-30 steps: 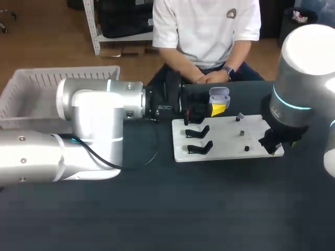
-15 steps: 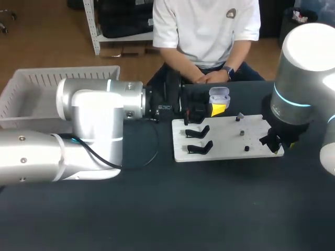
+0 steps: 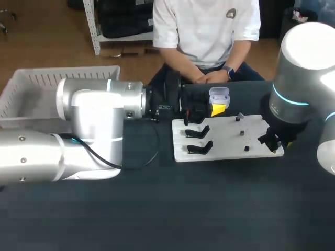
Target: Pick up each earbud case from the left stands, insert the matching earbuds, close the lid, and place the case in the box.
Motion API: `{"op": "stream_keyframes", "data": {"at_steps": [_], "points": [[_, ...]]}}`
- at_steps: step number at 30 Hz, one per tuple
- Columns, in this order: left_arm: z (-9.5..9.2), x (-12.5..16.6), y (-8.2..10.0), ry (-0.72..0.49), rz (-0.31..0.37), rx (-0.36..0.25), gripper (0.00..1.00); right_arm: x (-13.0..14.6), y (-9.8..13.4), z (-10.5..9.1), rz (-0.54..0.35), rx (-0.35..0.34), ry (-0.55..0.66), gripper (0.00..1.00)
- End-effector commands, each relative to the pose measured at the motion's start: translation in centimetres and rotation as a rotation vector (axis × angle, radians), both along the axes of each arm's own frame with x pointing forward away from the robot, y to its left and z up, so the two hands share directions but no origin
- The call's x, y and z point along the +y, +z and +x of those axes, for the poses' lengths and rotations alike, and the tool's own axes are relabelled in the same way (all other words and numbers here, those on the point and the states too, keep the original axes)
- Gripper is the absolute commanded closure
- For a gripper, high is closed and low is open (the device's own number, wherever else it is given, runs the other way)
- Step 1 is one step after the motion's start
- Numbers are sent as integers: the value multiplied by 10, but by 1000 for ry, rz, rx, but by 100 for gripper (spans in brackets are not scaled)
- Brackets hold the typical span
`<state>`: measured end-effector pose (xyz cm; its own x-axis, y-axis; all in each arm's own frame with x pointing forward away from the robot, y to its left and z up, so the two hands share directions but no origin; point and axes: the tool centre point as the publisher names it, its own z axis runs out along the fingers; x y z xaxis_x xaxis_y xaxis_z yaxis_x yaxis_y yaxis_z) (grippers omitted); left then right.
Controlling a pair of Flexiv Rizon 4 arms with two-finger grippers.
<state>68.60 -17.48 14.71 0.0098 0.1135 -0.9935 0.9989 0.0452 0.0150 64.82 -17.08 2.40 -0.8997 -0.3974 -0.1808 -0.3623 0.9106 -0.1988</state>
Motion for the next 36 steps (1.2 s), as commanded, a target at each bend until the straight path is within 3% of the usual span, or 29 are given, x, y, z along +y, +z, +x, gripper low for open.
{"op": "stream_keyframes", "data": {"at_steps": [1,6,8,10,12,19,26,36], "points": [[-1,0,-2,5,-8,-6,100,2,-1,2,-4,1,-3,69],[-1,0,-2,5,-8,-6,100,2,-1,4,-6,0,-4,75],[-1,0,-2,5,-8,-6,100,2,-1,4,-6,3,-4,87],[-1,0,-2,5,-8,-6,100,2,-2,4,-9,4,-3,90],[-1,0,-2,5,-8,-6,100,2,-3,4,-11,9,-5,100],[-1,0,-2,5,-8,-6,100,3,-1,2,-13,18,-9,100],[-1,0,-2,5,-8,-6,100,1,29,-6,-9,-3,-35,100],[-1,0,-2,5,-8,-6,100,11,97,-33,33,55,-106,100]]}}
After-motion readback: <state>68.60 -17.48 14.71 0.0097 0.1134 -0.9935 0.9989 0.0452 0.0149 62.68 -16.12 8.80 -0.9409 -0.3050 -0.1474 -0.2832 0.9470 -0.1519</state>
